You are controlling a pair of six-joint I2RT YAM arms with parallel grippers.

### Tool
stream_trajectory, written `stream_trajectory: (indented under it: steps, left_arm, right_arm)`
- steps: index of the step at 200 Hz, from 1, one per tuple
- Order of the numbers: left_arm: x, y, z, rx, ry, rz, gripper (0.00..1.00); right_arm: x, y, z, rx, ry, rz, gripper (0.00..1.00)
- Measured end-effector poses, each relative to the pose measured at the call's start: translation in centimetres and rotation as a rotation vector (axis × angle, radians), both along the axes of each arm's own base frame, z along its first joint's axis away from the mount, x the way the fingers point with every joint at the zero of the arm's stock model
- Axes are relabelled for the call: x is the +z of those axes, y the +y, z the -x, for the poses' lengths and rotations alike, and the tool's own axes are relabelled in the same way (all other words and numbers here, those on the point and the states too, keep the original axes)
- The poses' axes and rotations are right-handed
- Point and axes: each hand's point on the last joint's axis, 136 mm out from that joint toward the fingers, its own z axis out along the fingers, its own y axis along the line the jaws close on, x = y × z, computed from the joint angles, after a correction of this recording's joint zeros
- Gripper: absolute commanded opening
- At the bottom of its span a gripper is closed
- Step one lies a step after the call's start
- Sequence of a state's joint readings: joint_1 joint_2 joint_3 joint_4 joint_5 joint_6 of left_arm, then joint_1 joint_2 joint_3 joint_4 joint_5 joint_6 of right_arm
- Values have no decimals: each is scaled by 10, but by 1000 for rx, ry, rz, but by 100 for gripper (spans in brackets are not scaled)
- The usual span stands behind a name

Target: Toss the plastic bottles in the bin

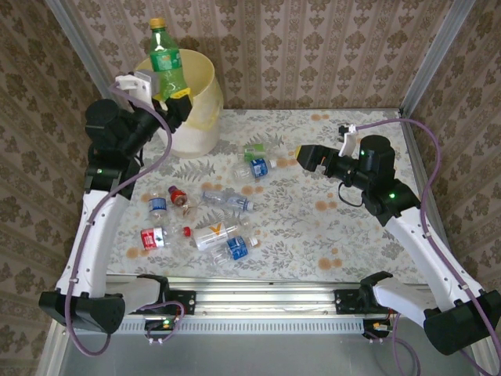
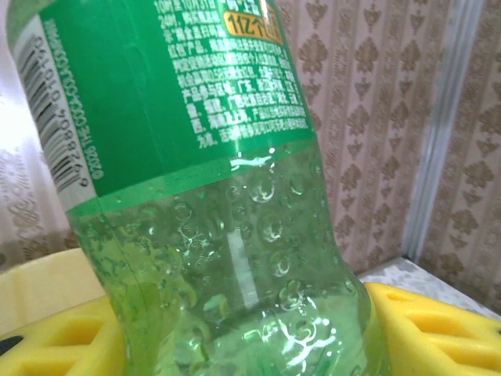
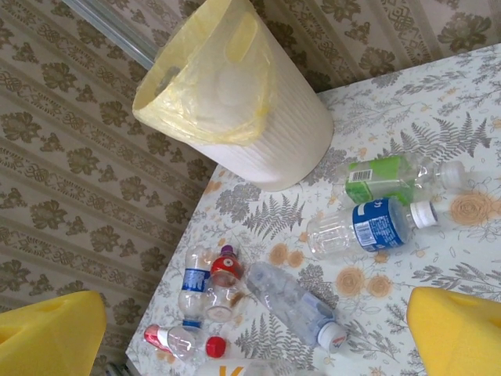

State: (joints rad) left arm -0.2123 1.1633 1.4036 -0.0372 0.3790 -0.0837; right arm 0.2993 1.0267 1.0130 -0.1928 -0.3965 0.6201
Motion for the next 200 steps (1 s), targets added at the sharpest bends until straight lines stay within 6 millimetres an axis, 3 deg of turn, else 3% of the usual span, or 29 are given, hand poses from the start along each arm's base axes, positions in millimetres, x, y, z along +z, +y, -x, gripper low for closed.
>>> stream_trajectory:
  steps: [71, 200]
  left_arm:
    - [2, 18, -33, 87, -54, 2, 32]
    - [-5, 48, -106, 154, 46, -15, 30]
  right_arm:
    - [-9, -2, 1, 0, 18, 30, 100]
    - [-19, -3, 2, 3, 34, 51, 100]
